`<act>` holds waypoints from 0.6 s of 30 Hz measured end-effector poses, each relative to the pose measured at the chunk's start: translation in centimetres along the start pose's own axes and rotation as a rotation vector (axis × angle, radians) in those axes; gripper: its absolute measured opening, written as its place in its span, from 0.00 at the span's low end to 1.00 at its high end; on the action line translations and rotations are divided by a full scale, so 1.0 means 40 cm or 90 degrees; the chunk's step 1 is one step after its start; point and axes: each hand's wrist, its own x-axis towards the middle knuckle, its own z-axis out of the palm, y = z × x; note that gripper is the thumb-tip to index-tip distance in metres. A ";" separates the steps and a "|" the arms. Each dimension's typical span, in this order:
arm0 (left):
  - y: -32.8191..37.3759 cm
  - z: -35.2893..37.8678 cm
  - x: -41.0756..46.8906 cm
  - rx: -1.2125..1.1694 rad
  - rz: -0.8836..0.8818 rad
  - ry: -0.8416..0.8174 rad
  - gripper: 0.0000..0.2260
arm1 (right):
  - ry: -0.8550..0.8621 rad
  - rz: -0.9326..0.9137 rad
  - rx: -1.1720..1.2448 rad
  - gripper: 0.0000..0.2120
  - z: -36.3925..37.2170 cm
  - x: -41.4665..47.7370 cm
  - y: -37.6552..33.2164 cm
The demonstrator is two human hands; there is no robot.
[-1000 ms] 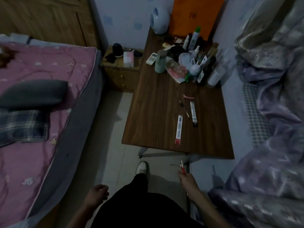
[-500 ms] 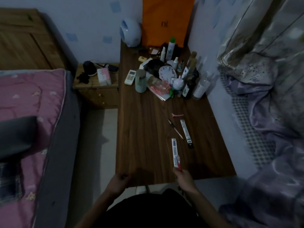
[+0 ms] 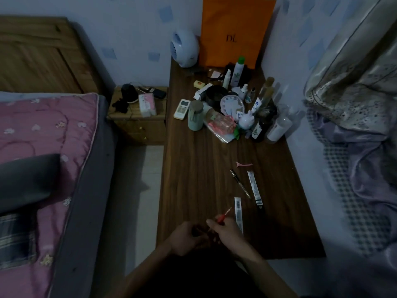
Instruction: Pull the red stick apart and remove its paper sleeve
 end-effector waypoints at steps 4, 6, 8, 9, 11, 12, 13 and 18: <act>-0.014 -0.019 -0.001 0.065 -0.019 0.035 0.07 | -0.041 -0.029 0.011 0.10 0.004 -0.003 -0.012; -0.025 -0.032 -0.006 0.084 -0.027 0.038 0.05 | -0.022 -0.004 0.099 0.12 -0.006 -0.001 -0.014; -0.039 -0.043 -0.014 0.102 -0.026 0.038 0.09 | -0.018 0.007 0.163 0.12 -0.024 0.001 -0.016; -0.046 -0.048 -0.020 0.105 -0.030 0.036 0.10 | -0.025 0.001 0.162 0.12 -0.032 0.002 -0.015; -0.058 -0.055 -0.031 0.104 -0.036 0.037 0.05 | -0.048 -0.012 0.134 0.12 -0.034 0.001 -0.007; -0.065 -0.057 -0.036 0.106 -0.036 0.039 0.02 | -0.056 -0.016 0.122 0.11 -0.031 -0.001 -0.001; -0.069 -0.060 -0.040 0.110 -0.032 0.043 0.01 | -0.062 -0.020 0.116 0.11 -0.025 -0.003 0.004; -0.060 -0.065 -0.044 0.145 -0.031 0.061 0.09 | -0.092 -0.046 0.055 0.06 -0.008 -0.004 0.005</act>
